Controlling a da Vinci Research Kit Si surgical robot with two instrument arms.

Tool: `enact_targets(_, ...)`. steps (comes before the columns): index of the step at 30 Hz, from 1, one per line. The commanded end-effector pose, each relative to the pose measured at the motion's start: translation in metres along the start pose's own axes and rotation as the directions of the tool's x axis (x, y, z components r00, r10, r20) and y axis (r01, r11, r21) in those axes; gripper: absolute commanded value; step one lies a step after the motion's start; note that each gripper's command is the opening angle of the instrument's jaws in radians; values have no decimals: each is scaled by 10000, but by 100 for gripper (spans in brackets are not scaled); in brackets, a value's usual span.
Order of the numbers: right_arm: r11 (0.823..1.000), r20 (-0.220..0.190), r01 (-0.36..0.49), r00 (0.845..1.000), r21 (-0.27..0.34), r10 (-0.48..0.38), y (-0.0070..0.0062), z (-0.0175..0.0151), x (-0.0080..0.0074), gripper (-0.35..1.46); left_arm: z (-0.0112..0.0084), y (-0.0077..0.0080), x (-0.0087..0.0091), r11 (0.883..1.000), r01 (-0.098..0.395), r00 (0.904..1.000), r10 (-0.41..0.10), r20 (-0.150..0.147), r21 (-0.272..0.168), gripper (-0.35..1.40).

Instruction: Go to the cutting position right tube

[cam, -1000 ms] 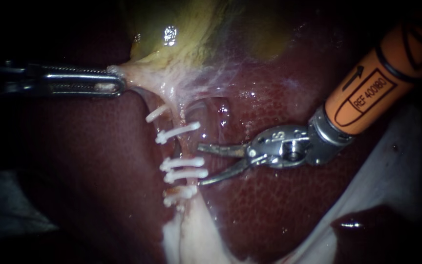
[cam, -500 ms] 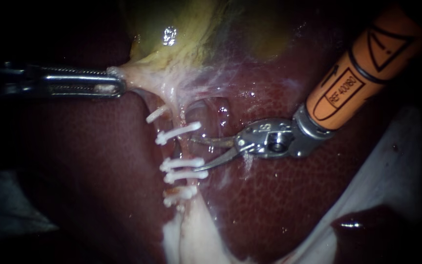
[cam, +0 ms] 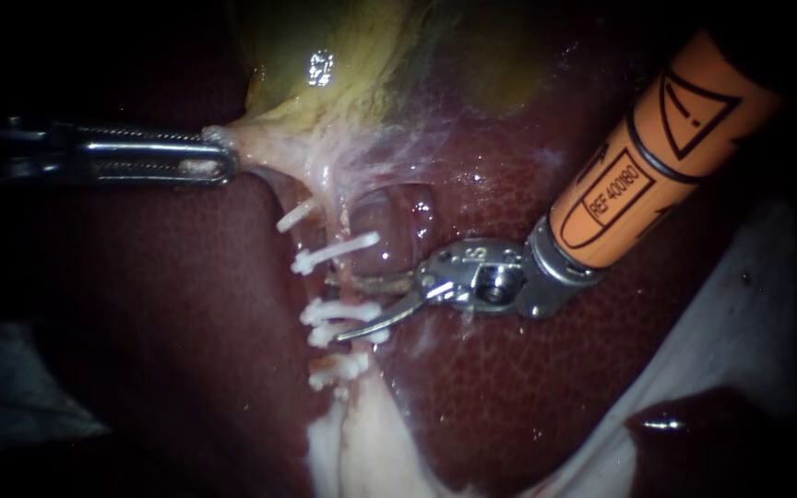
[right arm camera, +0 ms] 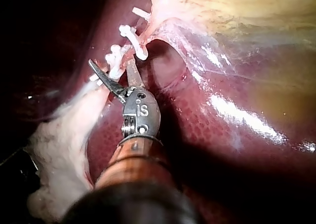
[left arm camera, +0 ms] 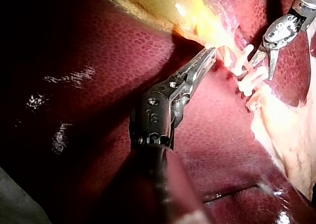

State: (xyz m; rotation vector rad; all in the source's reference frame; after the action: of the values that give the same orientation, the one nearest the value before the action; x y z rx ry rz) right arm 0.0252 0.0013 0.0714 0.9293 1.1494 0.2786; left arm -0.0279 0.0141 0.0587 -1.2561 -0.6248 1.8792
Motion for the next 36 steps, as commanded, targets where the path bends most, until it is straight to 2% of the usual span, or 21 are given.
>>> enact_targets(1,10000,-26,29,10000,52,-28,1,3,1,129,0,0,0,10000,1,10000,-1,0,1,-35)
enact_targets(7,9996,-552,119,9984,255,-105,0,22,11,129,1,1,0,10000,2,10000,-2,-2,6,-35)
enact_targets(10,10000,-717,-30,9974,-54,26,3,34,19,129,1,1,0,10000,3,10000,-3,-3,8,-35)
enact_targets(16,9977,-778,-658,9949,-136,646,10,48,27,130,1,1,1,10000,4,10000,-4,-3,10,-35)
enact_targets(23,9947,-884,-1023,9909,-91,1011,11,50,31,130,3,1,1,10000,6,10000,-6,-6,16,-35)
enact_targets(28,9927,-1090,-1203,9868,26,1199,3,50,38,130,3,1,1,10000,7,10000,-7,-6,16,-35)
enact_targets(36,9898,-1230,-1271,9833,636,1342,-24,49,54,132,1,1,0,10000,3,10000,-3,-2,7,-35)
